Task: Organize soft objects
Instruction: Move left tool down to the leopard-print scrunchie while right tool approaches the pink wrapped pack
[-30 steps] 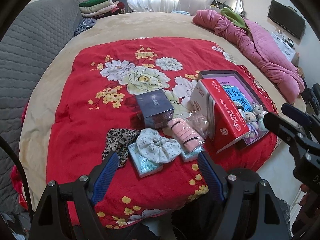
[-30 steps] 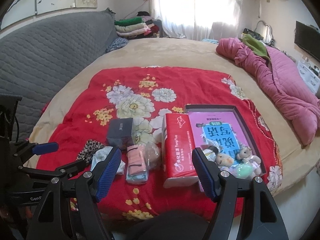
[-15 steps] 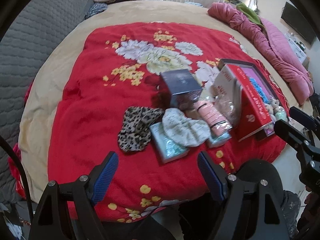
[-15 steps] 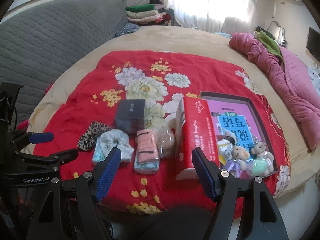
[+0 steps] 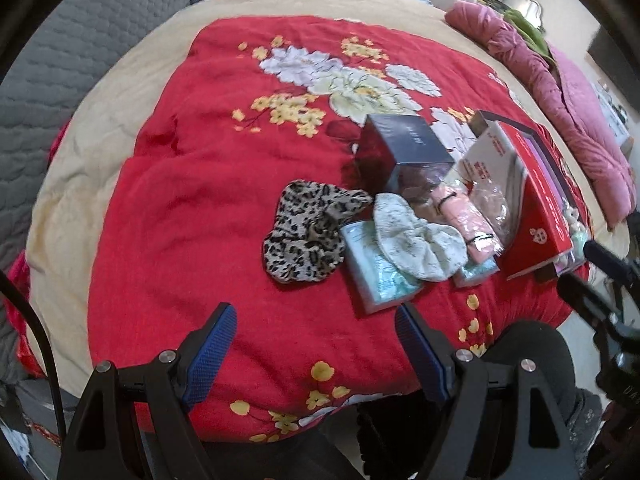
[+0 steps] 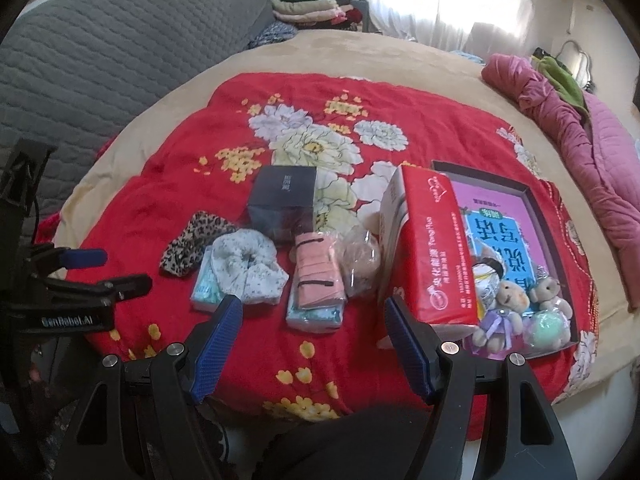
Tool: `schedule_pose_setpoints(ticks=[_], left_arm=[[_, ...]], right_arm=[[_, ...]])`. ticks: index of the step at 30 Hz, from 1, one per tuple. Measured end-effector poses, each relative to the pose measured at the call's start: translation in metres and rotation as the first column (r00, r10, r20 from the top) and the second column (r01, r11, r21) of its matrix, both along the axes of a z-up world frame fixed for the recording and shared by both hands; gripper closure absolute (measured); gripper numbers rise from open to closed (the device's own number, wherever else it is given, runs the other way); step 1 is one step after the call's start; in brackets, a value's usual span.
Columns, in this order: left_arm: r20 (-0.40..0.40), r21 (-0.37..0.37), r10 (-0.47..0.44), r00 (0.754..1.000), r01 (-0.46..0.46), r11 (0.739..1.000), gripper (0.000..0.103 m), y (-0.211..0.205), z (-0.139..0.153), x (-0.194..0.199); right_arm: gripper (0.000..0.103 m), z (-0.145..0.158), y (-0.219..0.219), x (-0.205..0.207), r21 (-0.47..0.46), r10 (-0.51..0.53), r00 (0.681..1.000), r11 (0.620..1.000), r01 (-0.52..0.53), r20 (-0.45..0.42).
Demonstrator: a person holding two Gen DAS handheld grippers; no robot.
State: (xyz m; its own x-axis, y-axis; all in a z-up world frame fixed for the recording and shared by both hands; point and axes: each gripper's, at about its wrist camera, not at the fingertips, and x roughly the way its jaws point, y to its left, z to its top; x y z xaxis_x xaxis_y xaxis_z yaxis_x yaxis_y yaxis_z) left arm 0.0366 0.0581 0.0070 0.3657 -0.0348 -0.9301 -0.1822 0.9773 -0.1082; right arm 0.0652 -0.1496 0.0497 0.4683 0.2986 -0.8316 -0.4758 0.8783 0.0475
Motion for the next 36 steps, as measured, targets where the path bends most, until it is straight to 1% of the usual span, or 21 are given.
schedule_pose_setpoints(ticks=[6, 11, 14, 18, 23, 26, 29, 33, 34, 36], left_arm=[[-0.023, -0.014, 0.048, 0.999, -0.048, 0.999, 0.022, 0.019, -0.012, 0.008], [-0.046, -0.020, 0.052, 0.998, -0.053, 0.998, 0.022, 0.025, -0.023, 0.019], [-0.066, -0.016, 0.053, 0.996, -0.054, 0.998, 0.022, 0.024, -0.031, 0.025], [-0.077, -0.021, 0.036, 0.996, -0.038, 0.999, 0.022, 0.018, -0.037, 0.031], [-0.096, -0.016, 0.026, 0.995, -0.027, 0.999, 0.022, 0.012, -0.049, 0.041], [-0.103, -0.017, 0.040, 0.994, -0.042, 0.999, 0.022, 0.015, -0.054, 0.046], [-0.109, -0.019, 0.046, 0.993, -0.048, 0.999, 0.022, 0.019, -0.057, 0.049], [-0.111, -0.027, 0.049, 0.993, -0.052, 0.998, 0.022, 0.023, -0.060, 0.050], [-0.112, -0.033, 0.049, 0.993, -0.053, 0.998, 0.022, 0.024, -0.061, 0.050], [-0.116, -0.036, 0.050, 0.992, -0.055, 0.998, 0.022, 0.025, -0.063, 0.051]], right_arm=[[0.029, -0.019, 0.019, 0.003, -0.035, 0.067, 0.998, 0.997, -0.068, -0.021], [0.029, -0.035, 0.035, 0.009, -0.044, 0.106, 0.993, 0.993, -0.108, -0.050], [0.029, -0.043, 0.042, 0.011, -0.069, 0.124, 0.991, 0.989, -0.128, -0.056], [0.029, -0.046, 0.032, 0.019, -0.062, 0.084, 0.994, 0.994, -0.088, -0.067], [0.029, -0.050, 0.018, 0.038, -0.099, 0.031, 0.997, 0.994, -0.038, -0.070], [0.029, -0.057, 0.020, 0.049, -0.135, 0.030, 0.997, 0.990, -0.040, -0.074], [0.029, -0.070, 0.026, 0.060, -0.145, 0.026, 0.992, 0.988, -0.044, -0.121], [0.029, -0.084, 0.032, 0.071, -0.122, 0.008, 0.984, 0.992, -0.030, -0.177], [0.029, -0.086, 0.034, 0.072, -0.119, 0.007, 0.983, 0.993, -0.029, -0.181], [0.031, -0.088, 0.039, 0.075, -0.140, 0.004, 0.988, 0.990, -0.027, -0.158]])
